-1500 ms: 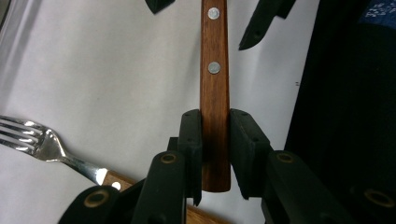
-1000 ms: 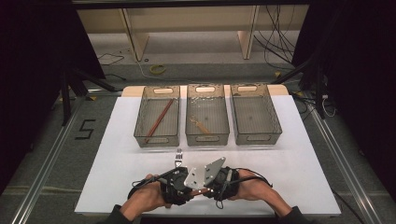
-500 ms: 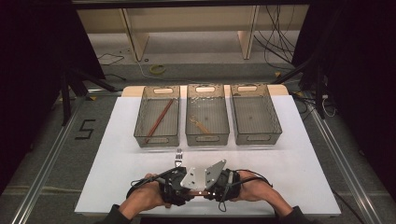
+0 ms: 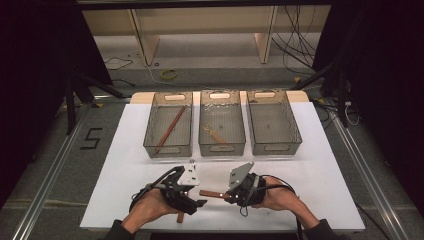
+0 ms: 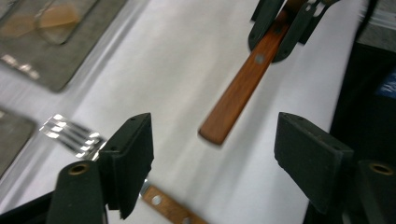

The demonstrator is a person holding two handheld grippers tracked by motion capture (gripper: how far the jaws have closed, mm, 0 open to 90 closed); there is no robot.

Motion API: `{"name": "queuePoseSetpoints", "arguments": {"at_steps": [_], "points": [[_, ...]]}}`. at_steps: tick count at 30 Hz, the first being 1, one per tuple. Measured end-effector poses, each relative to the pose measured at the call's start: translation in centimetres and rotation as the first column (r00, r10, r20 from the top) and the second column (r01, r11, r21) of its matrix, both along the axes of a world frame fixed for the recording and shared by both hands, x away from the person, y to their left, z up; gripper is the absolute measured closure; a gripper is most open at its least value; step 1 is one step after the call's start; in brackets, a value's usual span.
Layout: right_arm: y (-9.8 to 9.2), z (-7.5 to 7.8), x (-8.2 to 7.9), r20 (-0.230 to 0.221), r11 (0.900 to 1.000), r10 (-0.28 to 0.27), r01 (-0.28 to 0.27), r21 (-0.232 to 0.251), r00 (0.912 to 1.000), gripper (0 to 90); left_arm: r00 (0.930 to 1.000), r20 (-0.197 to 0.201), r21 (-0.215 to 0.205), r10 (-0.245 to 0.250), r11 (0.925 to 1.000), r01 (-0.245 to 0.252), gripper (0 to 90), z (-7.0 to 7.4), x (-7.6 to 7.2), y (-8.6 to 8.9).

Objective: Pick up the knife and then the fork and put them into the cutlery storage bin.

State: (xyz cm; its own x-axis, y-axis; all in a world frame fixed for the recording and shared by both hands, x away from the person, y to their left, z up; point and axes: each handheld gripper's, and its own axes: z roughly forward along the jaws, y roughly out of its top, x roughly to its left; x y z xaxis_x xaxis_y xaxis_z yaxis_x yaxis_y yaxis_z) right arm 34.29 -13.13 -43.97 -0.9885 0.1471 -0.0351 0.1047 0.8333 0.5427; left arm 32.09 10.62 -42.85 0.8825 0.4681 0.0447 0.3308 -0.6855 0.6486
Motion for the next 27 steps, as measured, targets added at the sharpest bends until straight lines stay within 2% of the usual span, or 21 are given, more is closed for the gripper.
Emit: {"name": "queuePoseSetpoints", "arguments": {"at_steps": [2, 5, 12, 18, 22, 27], "points": [[-0.4, 0.1, 0.3, 0.001, 0.999, -0.042, 0.042, 0.004, 0.9991, 78.0, 0.999, -0.003, -0.015, 0.044, 0.9989, -0.044, 25.2, -0.2, 0.2, 0.5], [-1.0, 0.2, 0.8, 0.008, 0.997, -0.075, 0.075, 0.016, 0.9971, 78.0, 0.9948, -0.017, -0.033, 0.1, 0.9943, -0.101, 24.5, -0.7, 0.5, 1.3], [-2.2, 0.6, 1.9, 0.017, 0.981, -0.187, 0.186, 0.051, 0.9821, 77.9, 0.9775, -0.026, -0.078, 0.209, 0.9745, -0.211, 21.6, -1.5, 0.9, 2.7], [-3.2, 1.1, 2.7, 0.019, 0.96, -0.269, 0.267, 0.091, 0.9629, 77.9, 0.9675, -0.031, -0.084, 0.251, 0.9639, -0.253, 20.3, -2.1, 1.1, 3.3], [-3.8, 1.7, 3.2, 0.02, 0.946, -0.305, 0.301, 0.119, 0.9522, 77.9, 0.9615, -0.039, -0.081, 0.272, 0.9582, -0.274, 19.8, -2.5, 1.1, 3.6], [-4.6, 2.4, 3.8, 0.022, 0.928, -0.349, 0.343, 0.148, 0.9367, 77.9, 0.9574, -0.037, -0.094, 0.286, 0.9528, -0.289, 19.5, -2.7, 1.0, 4.0]]}}
